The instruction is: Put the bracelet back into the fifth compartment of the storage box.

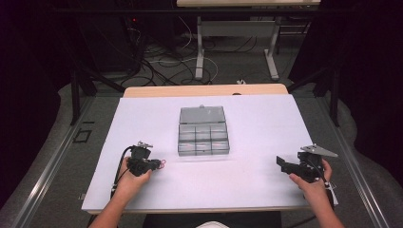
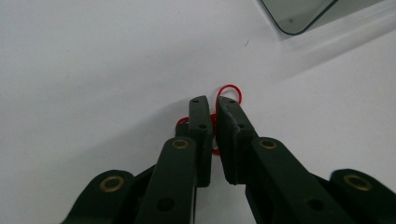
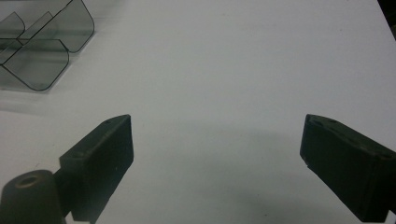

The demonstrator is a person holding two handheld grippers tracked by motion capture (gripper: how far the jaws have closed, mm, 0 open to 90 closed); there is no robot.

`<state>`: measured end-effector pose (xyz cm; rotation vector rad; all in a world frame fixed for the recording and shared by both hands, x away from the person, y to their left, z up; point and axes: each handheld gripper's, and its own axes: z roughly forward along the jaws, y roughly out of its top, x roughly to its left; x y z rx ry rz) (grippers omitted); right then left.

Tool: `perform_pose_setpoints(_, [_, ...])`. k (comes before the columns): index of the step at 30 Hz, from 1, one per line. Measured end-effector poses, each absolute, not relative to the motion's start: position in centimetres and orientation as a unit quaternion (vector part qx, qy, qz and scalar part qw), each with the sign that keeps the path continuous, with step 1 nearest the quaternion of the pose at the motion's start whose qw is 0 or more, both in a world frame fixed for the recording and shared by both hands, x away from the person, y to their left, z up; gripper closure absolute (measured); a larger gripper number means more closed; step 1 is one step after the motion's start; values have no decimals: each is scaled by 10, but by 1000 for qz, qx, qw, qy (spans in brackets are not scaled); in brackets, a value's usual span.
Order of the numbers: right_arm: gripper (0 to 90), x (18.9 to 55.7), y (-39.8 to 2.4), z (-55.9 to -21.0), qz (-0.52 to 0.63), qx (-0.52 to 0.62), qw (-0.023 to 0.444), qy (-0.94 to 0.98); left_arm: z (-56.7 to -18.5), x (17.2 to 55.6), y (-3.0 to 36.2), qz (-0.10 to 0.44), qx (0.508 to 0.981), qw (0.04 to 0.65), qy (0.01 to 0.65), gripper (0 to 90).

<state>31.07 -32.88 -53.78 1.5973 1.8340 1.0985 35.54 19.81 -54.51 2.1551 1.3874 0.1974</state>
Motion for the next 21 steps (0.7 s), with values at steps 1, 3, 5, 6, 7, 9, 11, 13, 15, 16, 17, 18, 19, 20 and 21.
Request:
perform_pose_setpoints(1, [93, 311, -329, -538, 400, 582, 234, 668, -545, 355, 198, 75, 804, 281, 518, 856])
perform_pose_setpoints(3, [94, 311, -329, -538, 401, 582, 235, 668, -545, 355, 197, 76, 803, 281, 520, 863])
perform_pose_setpoints(5, [94, 311, -329, -538, 400, 581, 234, 668, -545, 355, 197, 83, 808, 280, 511, 871])
perform_pose_setpoints(6, [94, 311, -329, -538, 400, 581, 234, 668, -545, 355, 197, 83, 808, 280, 511, 872])
perform_pose_setpoints(7, [94, 311, -329, -538, 400, 581, 234, 669, -545, 355, 198, 82, 810, 279, 510, 872])
perform_pose_setpoints(9, [94, 311, -329, -538, 400, 581, 234, 669, -545, 355, 198, 80, 809, 279, 512, 873])
perform_pose_setpoints(11, [94, 311, -329, -538, 400, 581, 235, 668, -545, 355, 198, 76, 806, 282, 515, 874])
perform_pose_setpoints(13, [95, 311, -329, -538, 400, 581, 234, 669, -545, 355, 198, 78, 802, 287, 518, 882])
perform_pose_setpoints(15, [95, 311, -329, -539, 399, 579, 235, 671, -545, 356, 200, 72, 805, 287, 515, 900])
perform_pose_setpoints(16, [95, 311, -329, -539, 399, 578, 235, 672, -545, 356, 200, 71, 803, 288, 517, 900])
perform_pose_setpoints(17, [95, 311, -329, -539, 399, 578, 235, 672, -545, 355, 200, 72, 803, 289, 517, 900])
perform_pose_setpoints(18, [95, 311, -329, -539, 399, 578, 235, 672, -545, 356, 200, 70, 803, 288, 518, 900])
perform_pose_setpoints(19, [96, 311, -329, -539, 399, 578, 235, 672, -545, 355, 200, 71, 802, 289, 518, 900])
perform_pose_setpoints(20, [96, 311, -329, -539, 399, 578, 235, 672, -546, 355, 200, 75, 800, 291, 519, 900])
perform_pose_setpoints(21, [96, 311, -329, -539, 400, 579, 239, 669, -546, 355, 200, 76, 800, 291, 519, 900])
